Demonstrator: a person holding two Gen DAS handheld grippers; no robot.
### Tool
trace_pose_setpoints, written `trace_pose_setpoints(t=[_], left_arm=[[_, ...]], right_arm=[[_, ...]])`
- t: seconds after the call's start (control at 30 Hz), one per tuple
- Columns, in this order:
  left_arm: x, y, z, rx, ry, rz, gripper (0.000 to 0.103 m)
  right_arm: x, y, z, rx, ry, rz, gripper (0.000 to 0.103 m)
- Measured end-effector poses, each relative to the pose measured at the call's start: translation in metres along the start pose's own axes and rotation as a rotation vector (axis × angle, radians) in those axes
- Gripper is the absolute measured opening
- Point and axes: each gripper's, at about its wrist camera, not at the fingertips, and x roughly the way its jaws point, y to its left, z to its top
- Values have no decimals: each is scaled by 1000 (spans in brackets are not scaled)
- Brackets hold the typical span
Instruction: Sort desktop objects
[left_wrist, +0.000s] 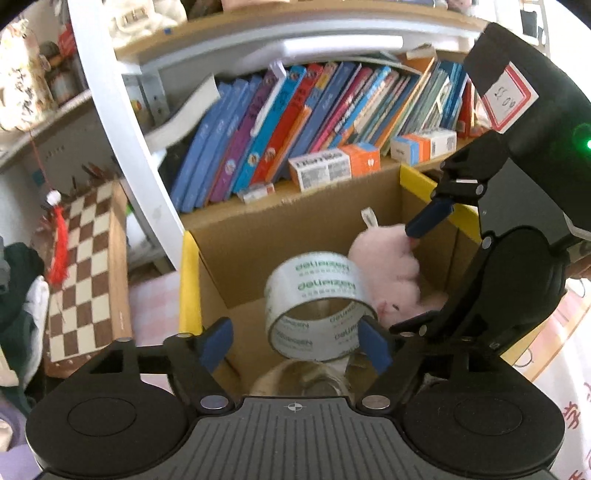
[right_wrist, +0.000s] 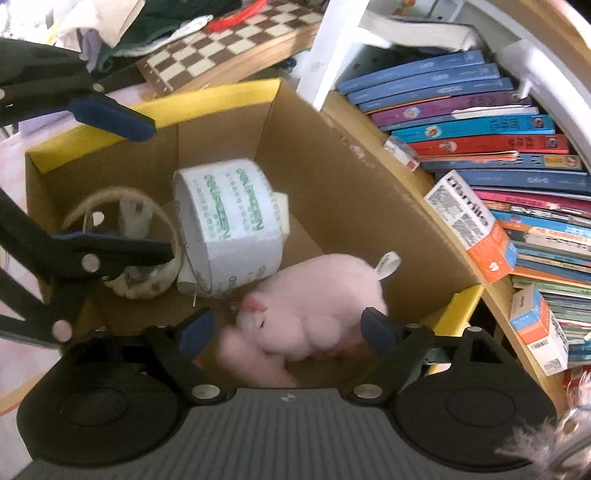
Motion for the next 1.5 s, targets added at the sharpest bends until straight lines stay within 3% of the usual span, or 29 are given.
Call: trace_pose_setpoints(t=[0.4, 0.63, 0.83, 1.27, 1.5], left_arm=[[-56, 6, 4, -48, -142, 29, 87], [-94, 13, -3, -92, -204, 35, 90], [-124, 16, -14, -107, -239, 39, 91], [-169, 8, -65, -119, -218, 42, 96], [-188, 11, -97, -178, -194, 75, 97]], right_arm=[[-76, -1, -11, 160, -177, -58, 91], [-119, 9, -26, 328, -286, -78, 92], [-139, 30, -43, 421, -326, -113, 93], [-168, 84, -84, 604, -374, -199, 96], [-178, 123, -111, 668, -369, -260, 97]])
